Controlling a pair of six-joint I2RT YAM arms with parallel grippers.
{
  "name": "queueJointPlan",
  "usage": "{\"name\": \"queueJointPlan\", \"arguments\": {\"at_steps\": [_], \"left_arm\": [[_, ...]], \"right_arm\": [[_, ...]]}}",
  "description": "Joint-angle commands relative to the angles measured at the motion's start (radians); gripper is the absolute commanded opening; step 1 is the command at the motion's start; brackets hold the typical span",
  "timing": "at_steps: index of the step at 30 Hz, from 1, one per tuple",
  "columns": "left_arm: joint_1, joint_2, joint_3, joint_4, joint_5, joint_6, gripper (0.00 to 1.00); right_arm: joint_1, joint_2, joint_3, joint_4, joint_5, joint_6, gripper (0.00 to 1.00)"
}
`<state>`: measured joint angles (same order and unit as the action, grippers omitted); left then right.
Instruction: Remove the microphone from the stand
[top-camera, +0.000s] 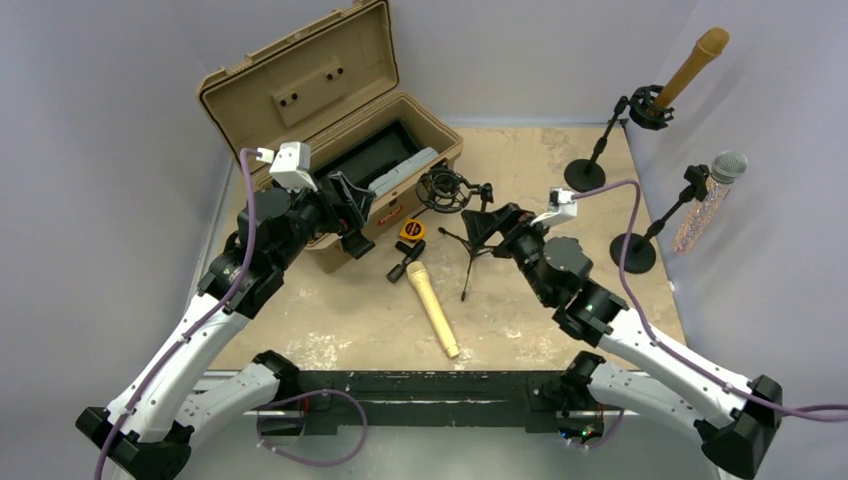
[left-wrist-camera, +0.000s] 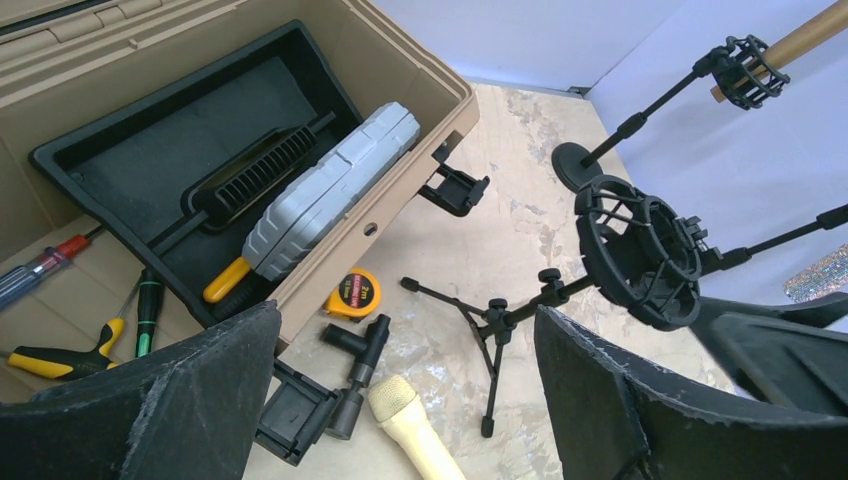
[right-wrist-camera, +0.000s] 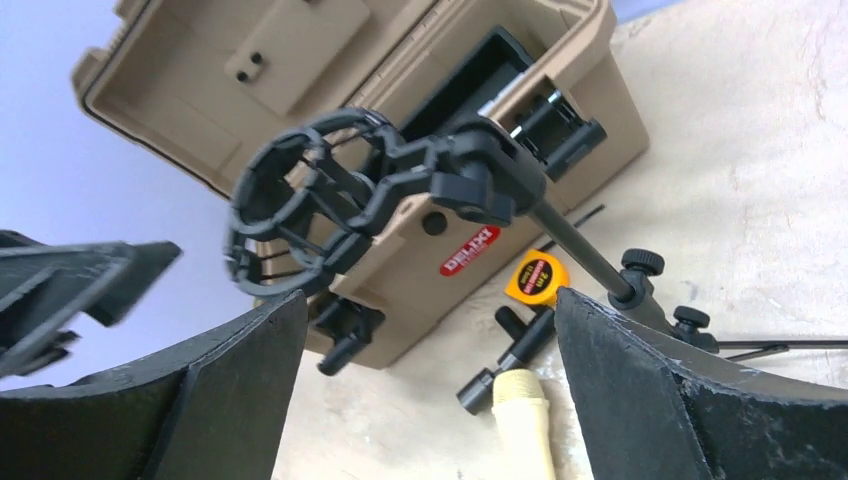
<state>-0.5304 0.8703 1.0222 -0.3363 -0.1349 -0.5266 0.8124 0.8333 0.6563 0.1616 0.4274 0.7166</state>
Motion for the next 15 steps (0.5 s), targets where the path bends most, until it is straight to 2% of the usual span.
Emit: {"name": "queueJointPlan", "arguments": {"at_steps": [1,5,11,15], "left_arm": [[0.006,-0.004,-0.002,0.045,0.001,0.024,0.94],[0.004,-0.002,-0.005,0.045,0.008,0.019,0.94],[0.004,-0.001,-0.006,0.048,0.017,0.013,0.94],[0.004,-0.003,-0.006,0.046,0.018,0.014,0.94]], "right_arm": [[-0.019,-0.041,0.122,-0.111,0.04,0.048,0.93],[-0.096,0.002,0.211,-0.155,0.041,-0.02,0.95],[-0.199,0.098,0.272,-0.064,-0.008,-0.166,0.95],[-0.23,0.174,0.255,-0.032,-0.059,-0.205,0.89]]}}
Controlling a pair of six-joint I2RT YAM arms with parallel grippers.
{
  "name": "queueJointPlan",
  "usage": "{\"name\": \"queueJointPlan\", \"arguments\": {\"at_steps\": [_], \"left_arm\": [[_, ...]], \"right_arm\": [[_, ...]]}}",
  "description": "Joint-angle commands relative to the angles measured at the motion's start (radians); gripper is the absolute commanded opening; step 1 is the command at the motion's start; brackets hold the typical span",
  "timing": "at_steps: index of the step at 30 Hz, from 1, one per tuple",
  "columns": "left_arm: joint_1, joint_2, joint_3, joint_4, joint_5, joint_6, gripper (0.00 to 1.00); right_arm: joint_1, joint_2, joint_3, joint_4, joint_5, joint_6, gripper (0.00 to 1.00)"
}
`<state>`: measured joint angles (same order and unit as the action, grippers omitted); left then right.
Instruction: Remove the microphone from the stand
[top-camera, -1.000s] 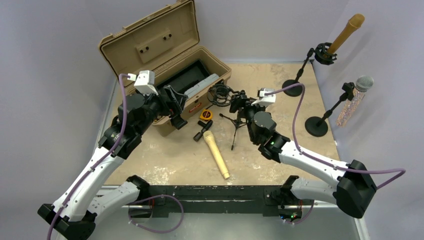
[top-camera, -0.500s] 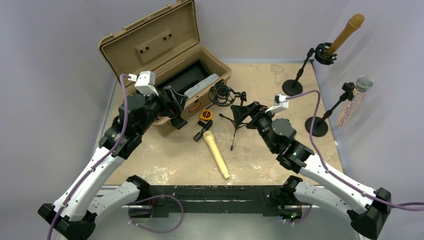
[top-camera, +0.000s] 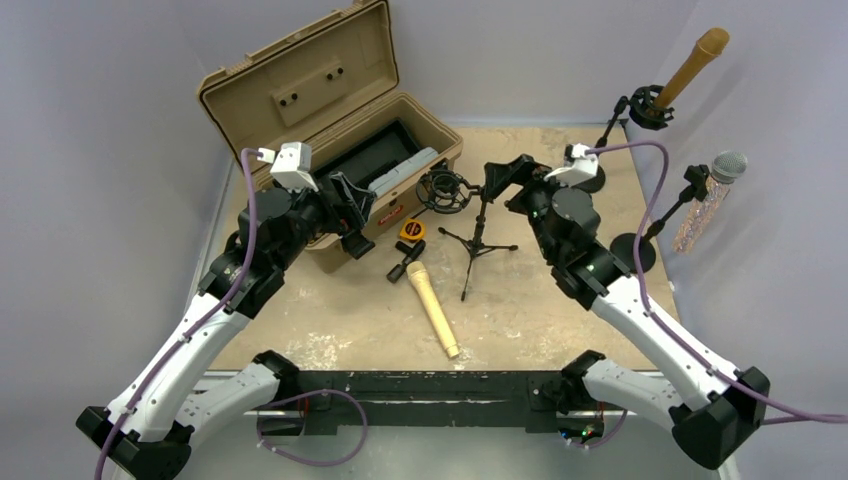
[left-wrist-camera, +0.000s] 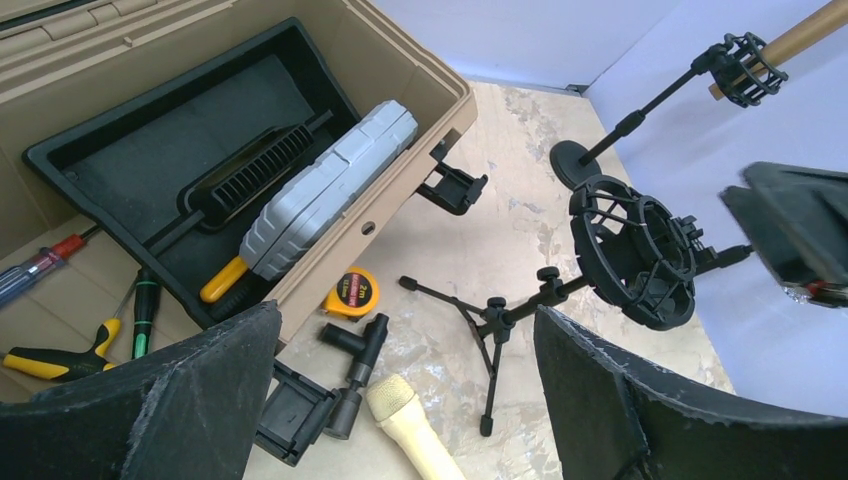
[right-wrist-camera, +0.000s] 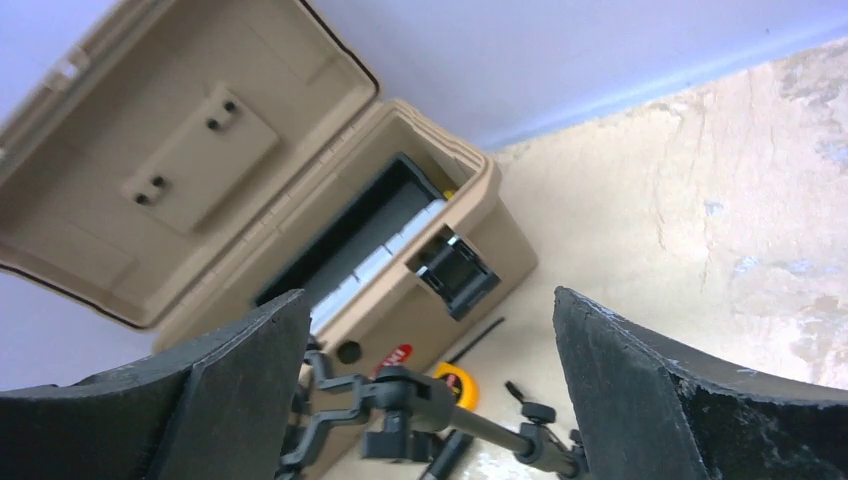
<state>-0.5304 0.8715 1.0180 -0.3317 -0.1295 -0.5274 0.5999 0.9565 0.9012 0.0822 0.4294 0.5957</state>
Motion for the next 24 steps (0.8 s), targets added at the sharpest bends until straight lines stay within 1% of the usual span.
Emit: {"name": "queueJointPlan", "arguments": {"at_steps": [1,5,8,11,15,18,22,24], "left_arm": [[0.005,-0.007,-0.002,0.042,0.011,0.017,0.94],[0.005,-0.009,-0.004,0.043,0.009,0.02,0.94],[0.005,-0.004,-0.004,0.043,0.015,0.017,0.94],[0.005,0.001,-0.004,0.044,0.024,0.014,0.94],[0.005,0.002,-0.004,0.044,0.024,0.014,0.94],[0.005,-0.002,-0.004,0.043,0.023,0.012,0.94],[0.004,-0.003,-0.003,0.043,0.028,0.01,0.94],[0.004,-0.004,-0.004,0.044,0.031,0.01,0.94]], "right_arm": [[-0.018,0.054,-0.011,0.067,-0.076,-0.087,0.88],[-0.018,0.052,-0.093,0.086,-0.095,-0.066,0.87],[-0.017,0.051,-0.125,0.083,-0.091,-0.033,0.88],[-0.03,0.071,-0.123,0.046,-0.047,0.024,0.89],[-0.033,0.143,-0.119,-0.003,-0.05,0.071,0.89],[-0.035,0.154,-0.116,-0.042,-0.04,0.098,0.89],[-0.045,0.091,-0.08,0.017,-0.021,0.073,0.9],[-0.07,0.093,-0.029,0.041,-0.007,0.045,0.95]]}}
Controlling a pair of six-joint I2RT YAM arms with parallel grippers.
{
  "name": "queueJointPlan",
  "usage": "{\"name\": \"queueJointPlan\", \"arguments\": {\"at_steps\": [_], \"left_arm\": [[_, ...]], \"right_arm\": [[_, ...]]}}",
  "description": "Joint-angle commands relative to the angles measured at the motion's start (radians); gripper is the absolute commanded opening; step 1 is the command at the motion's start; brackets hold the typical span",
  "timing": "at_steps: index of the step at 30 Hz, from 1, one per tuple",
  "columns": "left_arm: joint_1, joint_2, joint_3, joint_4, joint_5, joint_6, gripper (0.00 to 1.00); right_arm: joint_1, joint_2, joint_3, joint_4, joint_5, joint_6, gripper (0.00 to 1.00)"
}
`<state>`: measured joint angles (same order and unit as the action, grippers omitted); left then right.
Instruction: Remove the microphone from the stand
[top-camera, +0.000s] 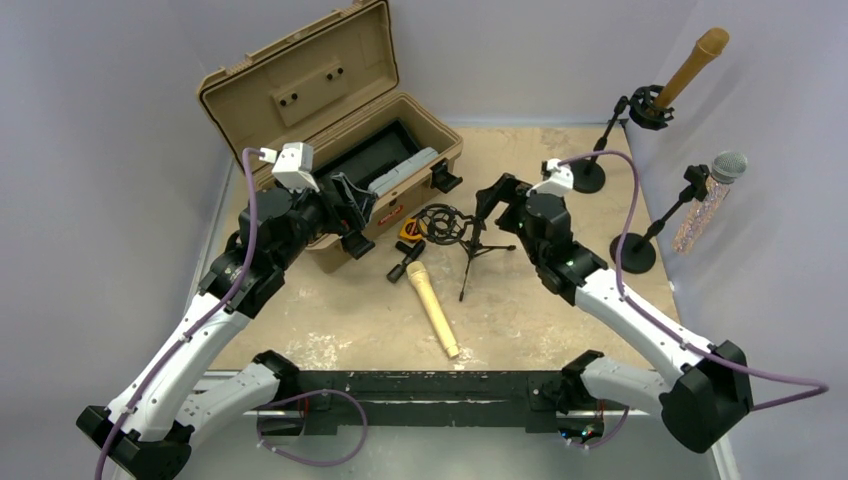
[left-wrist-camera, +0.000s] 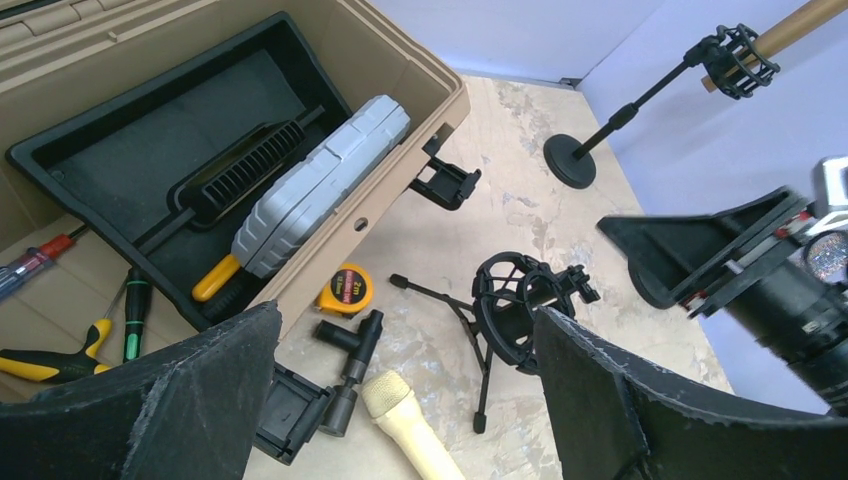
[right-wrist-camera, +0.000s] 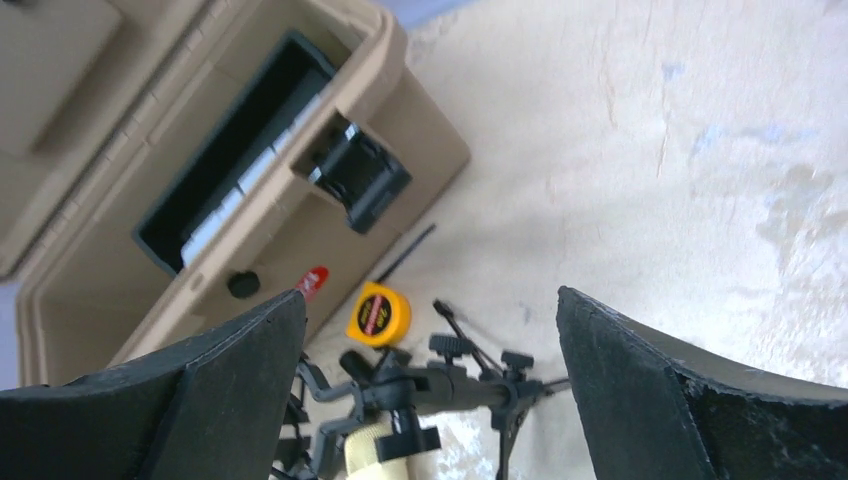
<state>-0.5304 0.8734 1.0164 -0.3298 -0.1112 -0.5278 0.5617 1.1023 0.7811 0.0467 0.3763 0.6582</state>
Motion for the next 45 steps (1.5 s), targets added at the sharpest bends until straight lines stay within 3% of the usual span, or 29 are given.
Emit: {"name": "queueJointPlan", "arguments": {"at_steps": [1,8,12,15,23,26,33,38,45], "left_arm": [[0.004,-0.006,-0.002,0.044,0.013,0.009,0.94],[0.004,-0.016,0.005,0.035,0.034,0.019,0.94],[0.003,-0.007,0.023,0.023,0.095,0.043,0.97],[0.003,-0.006,0.023,0.034,0.154,0.05,0.99],[-0.068,-0.015,0.023,0.061,0.217,0.11,1.0],[-0.104,-0.026,0.024,0.066,0.217,0.131,1.0],[-0.18,-0.055,0.021,0.063,0.19,0.163,1.0],[-0.19,-0.072,0.022,0.06,0.181,0.162,0.99],[-0.198,-0.069,0.027,0.051,0.17,0.168,0.99]], "right_arm": [[-0.048,-0.041,0.125,0.081,0.051,-0.04,0.97],[-0.204,0.049,0.343,0.101,0.09,-0.186,0.99],[-0.332,0.107,0.449,0.09,0.043,-0.257,0.99],[-0.384,0.135,0.508,0.077,0.104,-0.297,0.99],[-0.534,0.324,0.643,0.033,0.177,-0.26,0.99],[-0.592,0.374,0.658,0.088,0.199,-0.246,0.99],[-0.637,0.437,0.712,0.188,0.367,-0.265,0.99],[-0.655,0.471,0.723,0.297,0.505,-0.366,0.97],[-0.71,0.592,0.841,0.304,0.448,-0.434,0.97]]}}
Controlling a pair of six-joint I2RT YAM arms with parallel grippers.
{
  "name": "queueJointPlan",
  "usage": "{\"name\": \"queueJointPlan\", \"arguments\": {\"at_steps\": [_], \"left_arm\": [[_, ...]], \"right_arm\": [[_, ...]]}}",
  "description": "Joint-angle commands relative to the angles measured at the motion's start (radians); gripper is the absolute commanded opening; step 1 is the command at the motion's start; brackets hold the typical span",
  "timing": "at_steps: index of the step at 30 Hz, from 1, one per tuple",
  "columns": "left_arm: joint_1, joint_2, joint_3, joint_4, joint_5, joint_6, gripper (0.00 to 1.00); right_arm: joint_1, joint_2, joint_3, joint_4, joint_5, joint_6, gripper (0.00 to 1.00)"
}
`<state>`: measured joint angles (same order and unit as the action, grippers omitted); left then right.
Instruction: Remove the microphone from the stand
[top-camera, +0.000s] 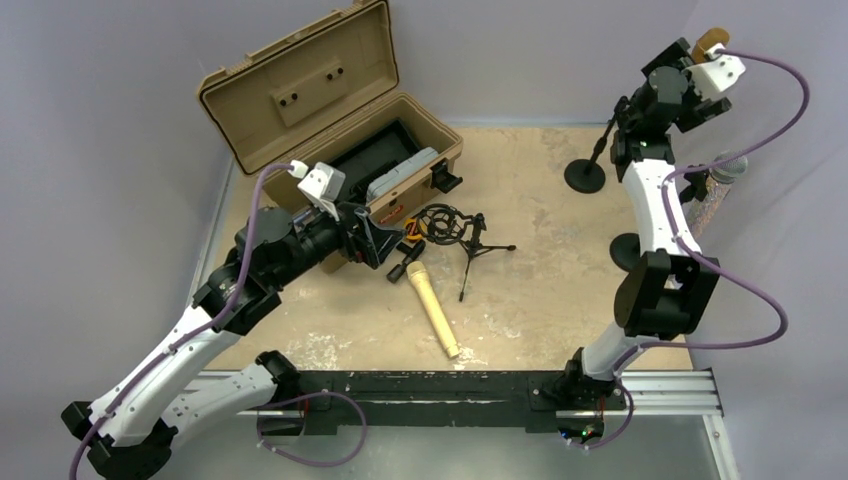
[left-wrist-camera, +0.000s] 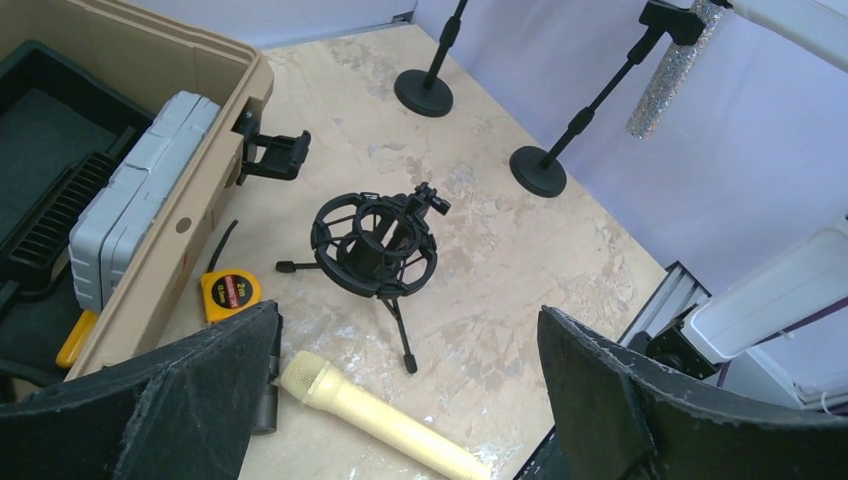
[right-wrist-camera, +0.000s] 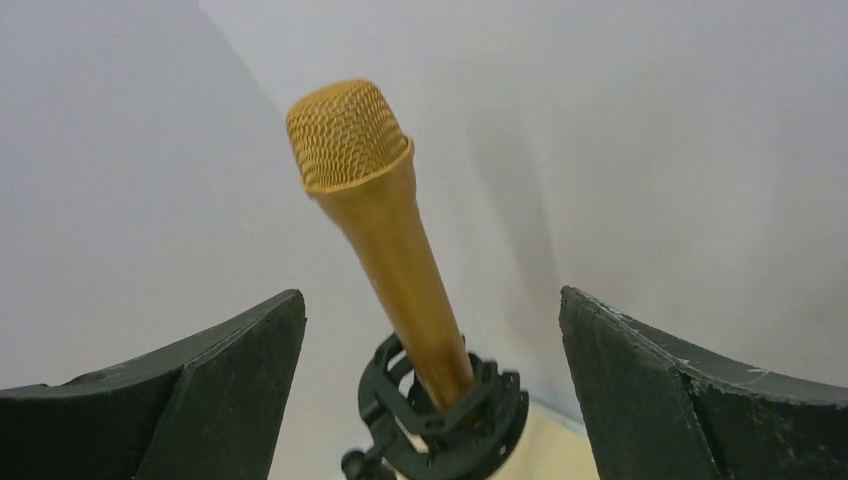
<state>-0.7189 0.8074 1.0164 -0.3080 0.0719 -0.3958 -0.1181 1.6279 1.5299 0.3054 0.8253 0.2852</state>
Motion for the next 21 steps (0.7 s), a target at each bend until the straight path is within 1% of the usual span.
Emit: {"name": "queueJointPlan", "arguments": {"at_steps": [1,4,8,11,13,16,19,21], "left_arm": [[-0.011,-0.001,0.027,0.029,-0.015,0.037,0.99],[-0.011,0.005,0.027,0.027,-0.018,0.04,0.99],[-0.011,0.014,0.027,0.023,-0.028,0.047,0.98],[-0.011,0.023,0.029,0.019,-0.033,0.052,0.98],[-0.011,0.03,0.03,0.018,-0.036,0.055,0.98],[-0.012,0.037,0.031,0.015,-0.04,0.058,0.99],[-0.011,0.041,0.032,0.015,-0.039,0.058,0.99],[-0.011,0.043,0.031,0.013,-0.044,0.06,0.98]], "right_arm": [[-0.032,0.081,0.105,0.061,-0.014,-0.079,0.98],[-0.032,0.118,0.112,0.141,-0.056,-0.148,0.99],[-0.033,0.17,0.15,0.166,-0.017,-0.179,0.99],[-0.034,0.141,0.078,0.281,-0.005,-0.212,0.99],[-0.034,0.152,0.099,0.251,-0.004,-0.202,0.98],[-0.035,0.175,0.139,0.189,0.027,-0.147,0.95],[-0.034,0.168,0.106,0.224,0.048,-0.116,0.87],[-0.033,0.161,0.083,0.249,0.067,-0.093,0.84]]}}
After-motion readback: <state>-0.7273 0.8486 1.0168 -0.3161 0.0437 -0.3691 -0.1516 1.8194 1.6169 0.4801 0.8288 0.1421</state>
